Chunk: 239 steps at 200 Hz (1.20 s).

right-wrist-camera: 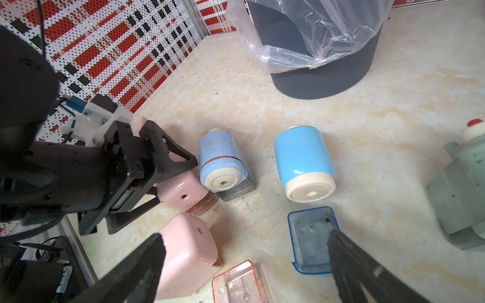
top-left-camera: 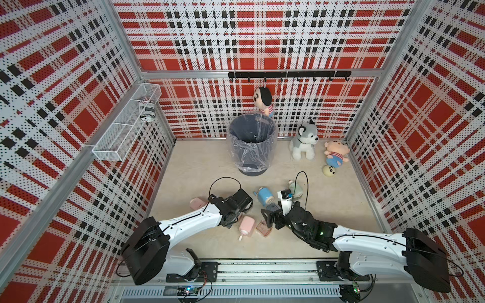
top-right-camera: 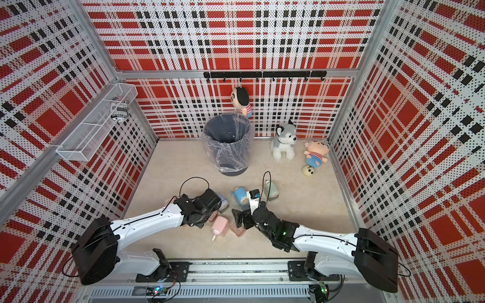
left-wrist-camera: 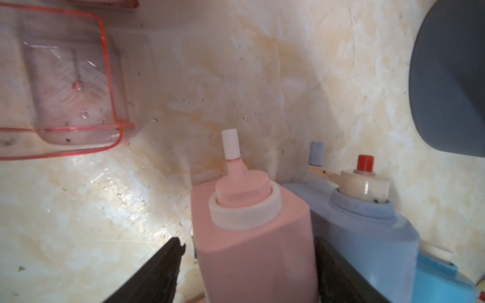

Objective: Take out the pencil sharpener tray and clean the shavings
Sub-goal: Pick up the pencil sharpener from the center of the board.

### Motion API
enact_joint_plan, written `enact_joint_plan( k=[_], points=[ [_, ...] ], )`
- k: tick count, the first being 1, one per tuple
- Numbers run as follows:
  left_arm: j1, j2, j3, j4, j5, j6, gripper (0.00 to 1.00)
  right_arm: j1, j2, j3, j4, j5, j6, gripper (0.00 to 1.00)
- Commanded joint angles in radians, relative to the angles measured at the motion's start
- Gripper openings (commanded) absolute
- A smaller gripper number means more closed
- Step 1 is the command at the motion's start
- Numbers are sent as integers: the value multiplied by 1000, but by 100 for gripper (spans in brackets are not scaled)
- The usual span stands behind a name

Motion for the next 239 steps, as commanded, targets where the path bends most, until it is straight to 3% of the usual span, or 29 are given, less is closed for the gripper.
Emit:
enact_joint_plan(
  k=[1, 51, 164, 239],
  points=[
    [22, 55, 29, -27, 38, 51, 77, -12, -11, -15, 38, -16, 11, 100],
    [44, 131, 56, -38, 52, 85, 73, -14, -3, -31, 57, -27, 20, 100],
    [71, 70, 83, -96, 21, 114, 71, -14, 37, 2, 31, -31, -1, 100],
    [72, 30, 93, -107, 15, 128, 32, -14, 42, -5, 51, -79, -44, 100]
  ],
)
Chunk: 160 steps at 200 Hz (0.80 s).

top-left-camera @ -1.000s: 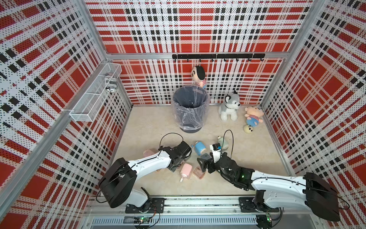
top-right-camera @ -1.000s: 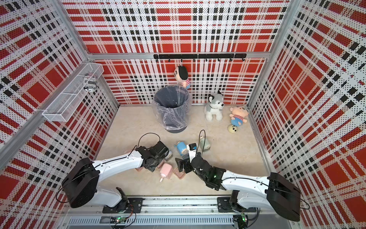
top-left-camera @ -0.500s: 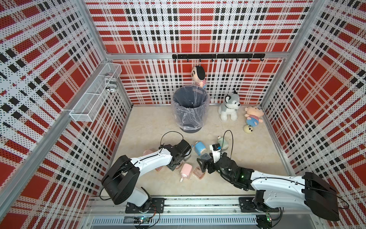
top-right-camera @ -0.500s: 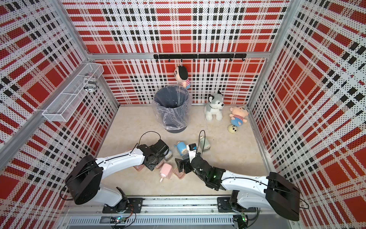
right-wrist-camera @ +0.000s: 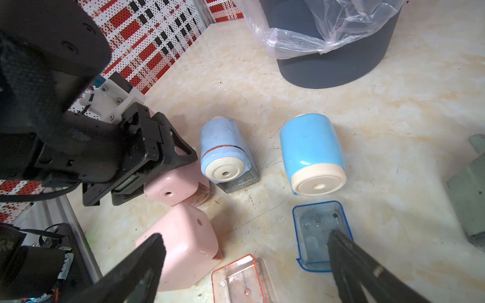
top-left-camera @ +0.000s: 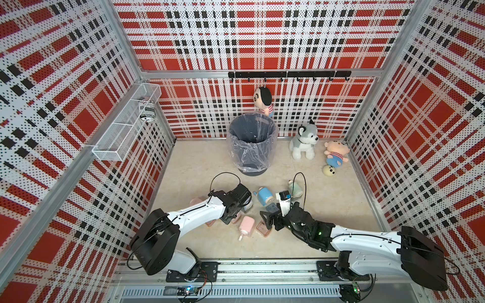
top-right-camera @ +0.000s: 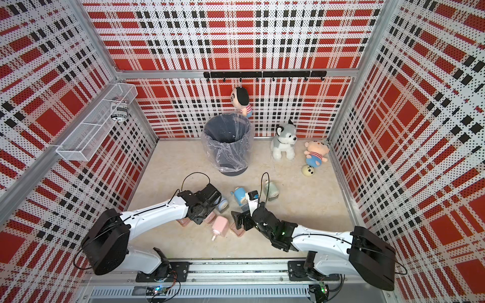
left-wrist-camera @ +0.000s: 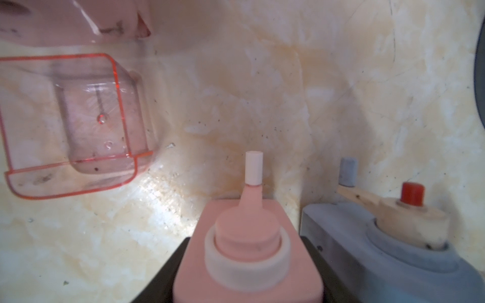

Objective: Take out the pencil sharpener tray and clean the shavings
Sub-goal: Pick up the pencil sharpener from the center of the board.

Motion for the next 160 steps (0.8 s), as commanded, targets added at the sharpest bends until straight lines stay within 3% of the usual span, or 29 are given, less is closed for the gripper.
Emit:
enact_joint_plan(
  k=[1, 64, 115, 160],
  points=[
    [6, -42, 33, -24, -19, 17, 32, -7, 11, 12, 15, -28, -28, 100],
    [44, -151, 156, -168, -54, 72, 29, 3, 71, 16, 149, -106, -111, 100],
    [146, -200, 270, -250, -20, 204, 28, 76, 210, 73, 314, -20, -285, 100],
    [209, -253, 284, -268, 25, 268, 28, 150, 406, 197, 458, 58, -514, 100]
  ],
)
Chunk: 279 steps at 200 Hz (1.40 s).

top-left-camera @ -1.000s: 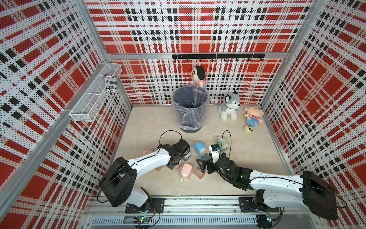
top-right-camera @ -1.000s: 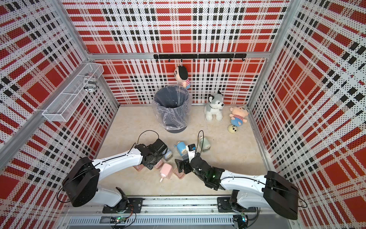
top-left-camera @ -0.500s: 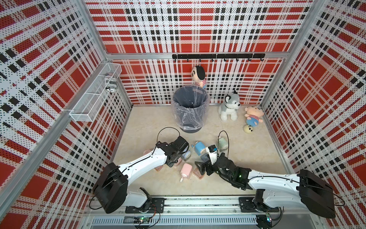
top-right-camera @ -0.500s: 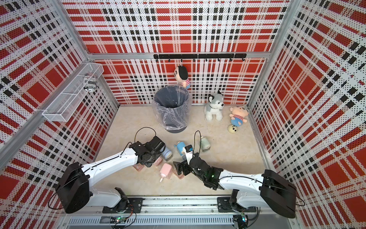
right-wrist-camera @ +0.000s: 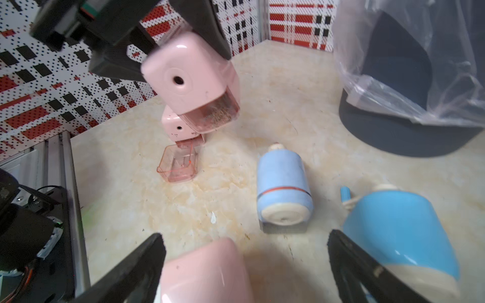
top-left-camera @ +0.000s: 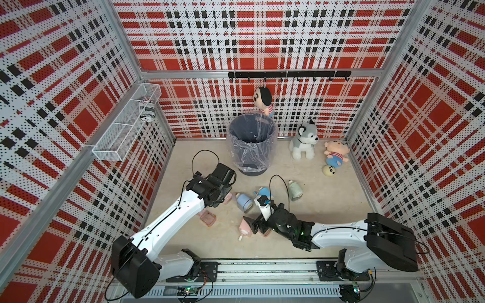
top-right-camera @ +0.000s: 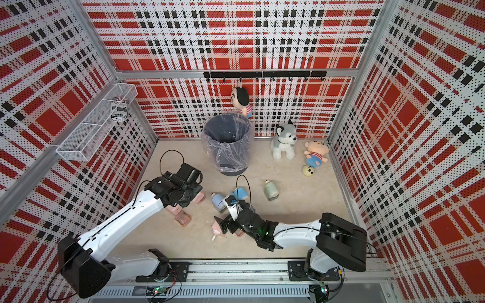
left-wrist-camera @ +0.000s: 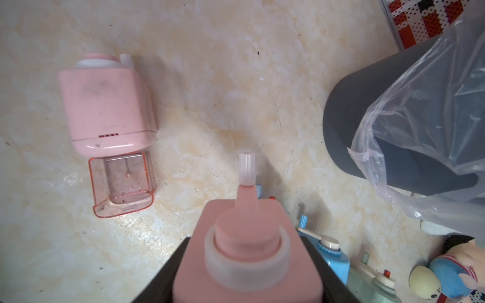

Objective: Take out the pencil sharpener tray and clean the shavings
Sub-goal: Pick up the pencil sharpener from the center of the board, then open the container of the pencil sharpener.

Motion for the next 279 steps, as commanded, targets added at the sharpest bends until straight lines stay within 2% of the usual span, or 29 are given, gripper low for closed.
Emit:
enact_joint_plan(
  k=[1, 36, 67, 94, 156, 234, 279],
  points=[
    [30, -43, 24, -40, 22, 67, 28, 31, 82, 57, 143, 59, -168, 100],
    [77, -98, 22, -58, 38, 96, 28, 46, 212, 148, 254, 66, -262, 100],
    [114, -138, 17, -69, 49, 118, 28, 46, 299, 252, 234, 64, -304, 100],
    [144, -155, 6, -68, 70, 137, 28, 48, 361, 337, 197, 59, -319, 92],
    [172, -161, -1, -61, 93, 155, 28, 60, 450, 470, 140, 97, -358, 87],
    [176, -158, -13, -50, 104, 156, 28, 74, 504, 513, 172, 180, -386, 72],
    [176, -159, -24, -44, 109, 150, 27, 78, 515, 527, 191, 193, -392, 72]
  ],
)
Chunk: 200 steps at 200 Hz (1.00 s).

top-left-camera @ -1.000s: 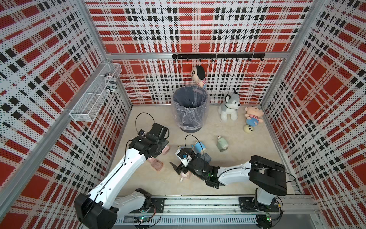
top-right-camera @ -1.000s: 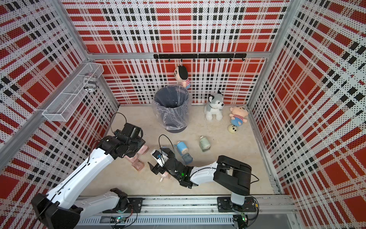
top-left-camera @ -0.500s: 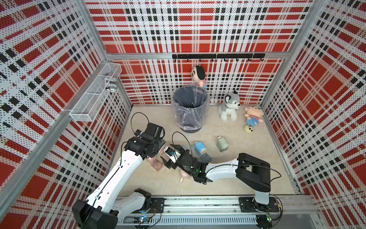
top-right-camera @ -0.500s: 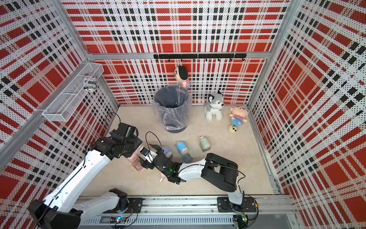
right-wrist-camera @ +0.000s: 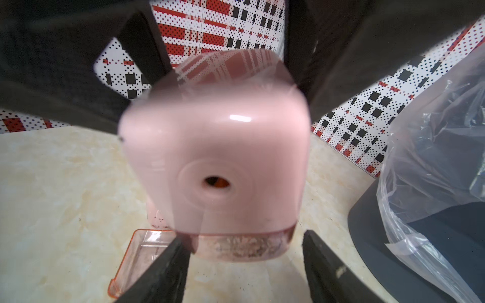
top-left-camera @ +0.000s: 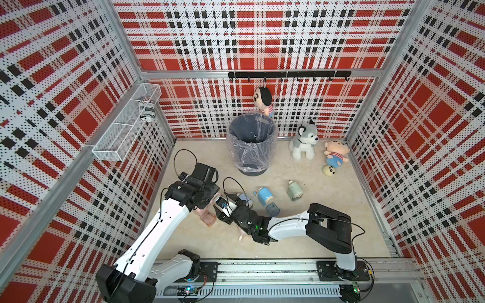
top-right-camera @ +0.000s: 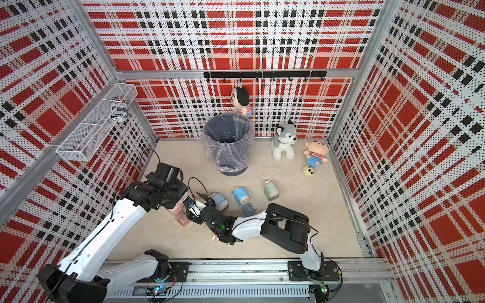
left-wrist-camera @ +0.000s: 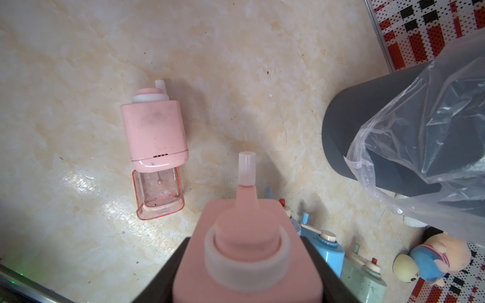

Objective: Take out the pencil sharpener tray and clean the shavings
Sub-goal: Open the container of the pencil sharpener.

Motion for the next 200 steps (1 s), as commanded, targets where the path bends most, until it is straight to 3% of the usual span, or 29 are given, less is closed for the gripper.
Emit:
enact_joint_plan(
  k=[1, 47, 147, 200],
  points=[
    [8, -19, -12, 18, 2, 13, 27, 10, 19, 29, 38, 26, -13, 72],
    [8, -20, -17, 24, 1, 11, 27, 15, 21, 37, 53, 22, -14, 74],
    [28, -19, -20, 26, -6, 14, 26, 34, 13, -6, 130, 28, -18, 56],
    [45, -20, -18, 26, -10, 19, 24, 40, 0, -45, 150, 53, 2, 55]
  ],
)
